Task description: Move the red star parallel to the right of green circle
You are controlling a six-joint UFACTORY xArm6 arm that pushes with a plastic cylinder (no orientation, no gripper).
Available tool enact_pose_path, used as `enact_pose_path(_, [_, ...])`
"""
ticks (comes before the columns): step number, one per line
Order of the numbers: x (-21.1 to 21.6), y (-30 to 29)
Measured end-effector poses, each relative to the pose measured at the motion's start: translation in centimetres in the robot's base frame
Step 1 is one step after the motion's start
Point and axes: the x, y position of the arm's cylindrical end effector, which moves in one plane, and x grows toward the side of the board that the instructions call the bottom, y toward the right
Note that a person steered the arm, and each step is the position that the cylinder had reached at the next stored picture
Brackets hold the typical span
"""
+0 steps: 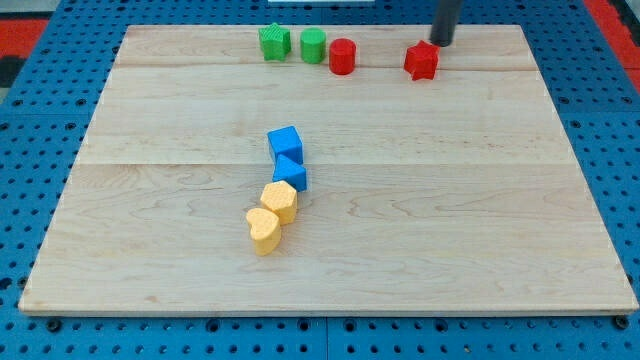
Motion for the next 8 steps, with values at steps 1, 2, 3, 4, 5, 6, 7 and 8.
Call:
enact_pose_path(1, [2.3, 1.3])
enact_pose_path(2, [3.9, -1.6])
enact_pose_path(3, [5.7, -4.5])
enact_pose_path(4, [6.4, -4.5])
enact_pose_path(5, [6.4, -4.5])
enact_pose_path(6, [8.5, -4.6])
enact_pose_path(7, [10.0, -8.0])
enact_pose_path(8, [5.9, -9.5])
